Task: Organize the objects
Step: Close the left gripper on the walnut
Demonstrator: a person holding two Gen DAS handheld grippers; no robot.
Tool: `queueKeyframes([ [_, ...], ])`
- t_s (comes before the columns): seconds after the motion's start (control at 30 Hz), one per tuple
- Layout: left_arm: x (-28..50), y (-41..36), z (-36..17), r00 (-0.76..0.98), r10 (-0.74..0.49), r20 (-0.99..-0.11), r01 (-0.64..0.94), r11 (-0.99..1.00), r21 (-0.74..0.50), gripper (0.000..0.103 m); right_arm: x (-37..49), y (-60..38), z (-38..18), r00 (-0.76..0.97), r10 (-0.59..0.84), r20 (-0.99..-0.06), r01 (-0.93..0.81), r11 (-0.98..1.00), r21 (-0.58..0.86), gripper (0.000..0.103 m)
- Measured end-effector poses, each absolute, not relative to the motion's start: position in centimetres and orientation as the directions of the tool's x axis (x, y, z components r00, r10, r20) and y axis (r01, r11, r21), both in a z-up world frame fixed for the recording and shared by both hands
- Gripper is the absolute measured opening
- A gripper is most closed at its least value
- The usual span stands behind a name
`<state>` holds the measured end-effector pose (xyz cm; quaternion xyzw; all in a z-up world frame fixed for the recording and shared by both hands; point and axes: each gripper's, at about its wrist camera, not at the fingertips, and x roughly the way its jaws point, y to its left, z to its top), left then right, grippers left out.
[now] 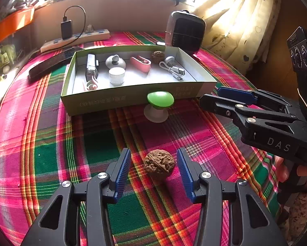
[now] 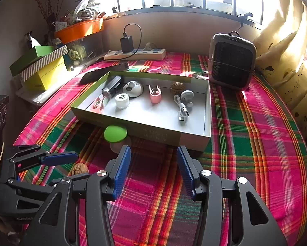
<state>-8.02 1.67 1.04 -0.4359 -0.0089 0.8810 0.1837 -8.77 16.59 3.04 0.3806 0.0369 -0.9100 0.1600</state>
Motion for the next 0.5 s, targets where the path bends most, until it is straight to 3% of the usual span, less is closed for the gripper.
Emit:
queueKeyframes([
  [0.3,-7.86,1.87,0.86,-0.56,0.319,-0.764,-0.311,-0.936,-0.163,0.044,-8.75,16.46,2.65,-0.652,-0.264,-0.711,0.318,-0.946,0.06,0.048],
  [0.5,-7.89,1.45,0.81,-0.568,0.305,-0.764,-0.293,-0.943,-0.159,0.032,-8.73,16.29,2.4,-0.647,-0.261,-0.716,0.316,-0.947,0.059,0.048],
])
